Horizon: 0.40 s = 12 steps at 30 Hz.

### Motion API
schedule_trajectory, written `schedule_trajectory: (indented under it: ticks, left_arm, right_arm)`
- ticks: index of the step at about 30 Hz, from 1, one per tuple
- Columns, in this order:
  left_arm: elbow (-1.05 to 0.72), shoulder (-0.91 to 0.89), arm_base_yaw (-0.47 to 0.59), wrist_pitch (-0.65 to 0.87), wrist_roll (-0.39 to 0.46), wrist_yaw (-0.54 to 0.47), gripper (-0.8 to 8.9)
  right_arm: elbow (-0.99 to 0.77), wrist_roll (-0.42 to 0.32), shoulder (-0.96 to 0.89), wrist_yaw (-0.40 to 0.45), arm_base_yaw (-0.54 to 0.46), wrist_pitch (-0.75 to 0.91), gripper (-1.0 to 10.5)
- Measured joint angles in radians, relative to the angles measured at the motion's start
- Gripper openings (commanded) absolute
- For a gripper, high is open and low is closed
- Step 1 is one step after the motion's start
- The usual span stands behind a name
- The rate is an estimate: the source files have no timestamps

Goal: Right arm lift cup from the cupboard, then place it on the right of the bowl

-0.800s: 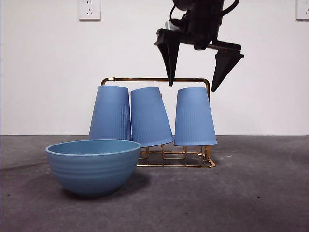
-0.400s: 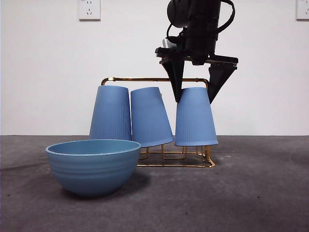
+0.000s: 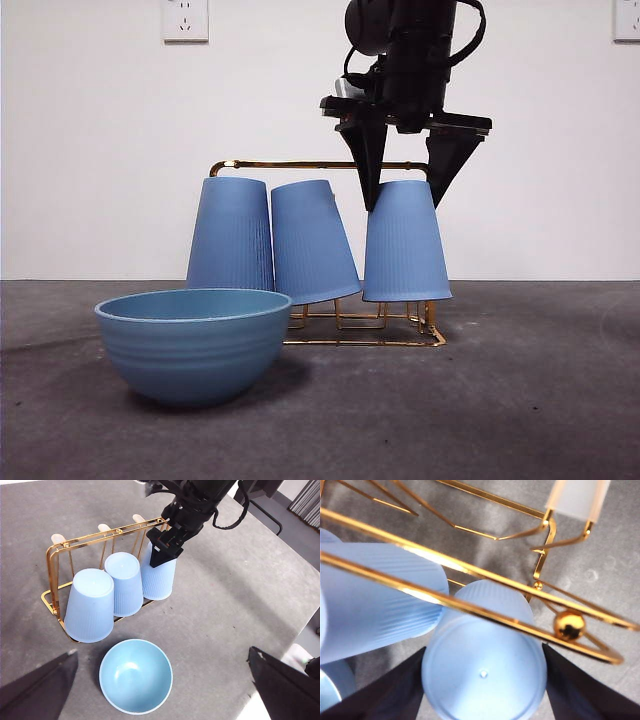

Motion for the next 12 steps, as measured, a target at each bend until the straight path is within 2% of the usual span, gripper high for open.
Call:
schedule_trajectory:
  ticks: [12]
  left_arm:
    - [0.0, 0.0, 0.0, 0.0, -0.012, 0.0, 5.62]
  right_arm:
    - [0.003, 0.006, -0.126, 0.017, 0.014, 0.0, 2.2]
